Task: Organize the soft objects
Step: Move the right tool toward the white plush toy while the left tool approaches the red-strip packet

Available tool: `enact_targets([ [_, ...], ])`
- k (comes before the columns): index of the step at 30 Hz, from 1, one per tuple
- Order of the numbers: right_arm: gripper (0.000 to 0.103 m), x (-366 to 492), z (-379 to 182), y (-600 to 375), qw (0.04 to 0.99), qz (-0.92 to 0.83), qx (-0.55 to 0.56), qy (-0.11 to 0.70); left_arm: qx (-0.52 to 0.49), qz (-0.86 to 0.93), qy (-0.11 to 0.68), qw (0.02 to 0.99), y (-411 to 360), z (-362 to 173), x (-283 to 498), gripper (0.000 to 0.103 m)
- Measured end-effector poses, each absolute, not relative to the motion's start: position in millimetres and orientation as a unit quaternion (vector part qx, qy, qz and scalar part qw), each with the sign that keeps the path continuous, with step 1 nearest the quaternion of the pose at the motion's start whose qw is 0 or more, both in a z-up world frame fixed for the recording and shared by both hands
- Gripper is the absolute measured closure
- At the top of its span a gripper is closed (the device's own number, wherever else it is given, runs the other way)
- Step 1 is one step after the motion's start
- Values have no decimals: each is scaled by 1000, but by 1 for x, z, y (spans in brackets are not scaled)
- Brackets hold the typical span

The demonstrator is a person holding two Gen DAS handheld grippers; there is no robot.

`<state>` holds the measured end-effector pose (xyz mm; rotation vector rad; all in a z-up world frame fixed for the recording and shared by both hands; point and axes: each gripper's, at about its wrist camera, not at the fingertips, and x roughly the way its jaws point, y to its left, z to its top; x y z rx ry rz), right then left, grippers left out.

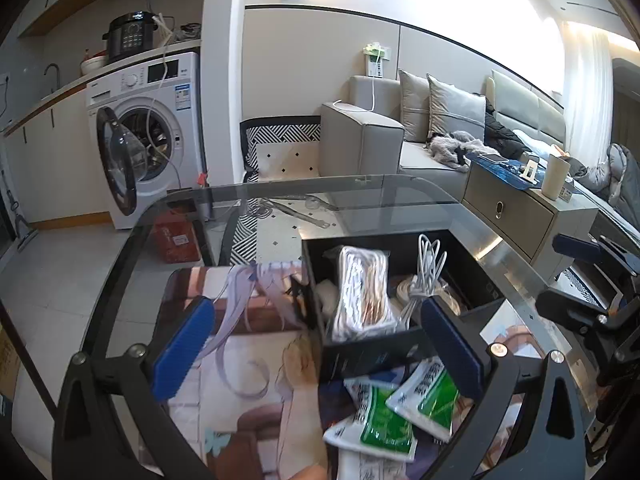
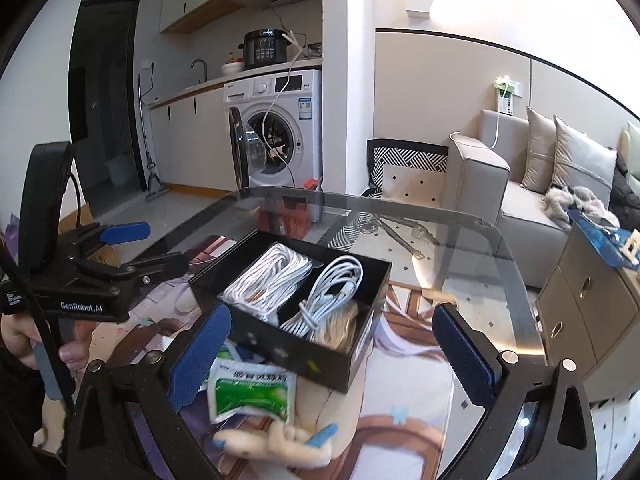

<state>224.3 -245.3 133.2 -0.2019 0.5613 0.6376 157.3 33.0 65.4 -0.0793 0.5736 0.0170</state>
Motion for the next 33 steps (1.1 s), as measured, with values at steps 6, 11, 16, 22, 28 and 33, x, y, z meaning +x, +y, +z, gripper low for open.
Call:
enact_targets([
  [6, 0, 208, 122, -258, 902, 307, -87, 292, -32, 19, 291, 956, 36, 57, 134, 0],
  [11, 0, 198, 106, -264, 894, 308, -77, 317, -27, 18, 298, 954, 32, 50, 123, 0],
  [16, 0, 190, 89, -266, 883, 314, -83, 339, -28, 15, 311, 950, 29, 41, 118, 0],
  [22, 0, 185, 75, -263, 870, 325, -88, 359, -31, 12, 321, 947, 27, 33, 115, 0],
  [28, 0, 184, 61, -255, 856, 336, -94, 381, -30, -1, 335, 942, 25, 25, 114, 0],
  [33, 0, 183, 53, -248, 849, 341, -97, 391, -28, -12, 349, 937, 22, 18, 113, 0],
])
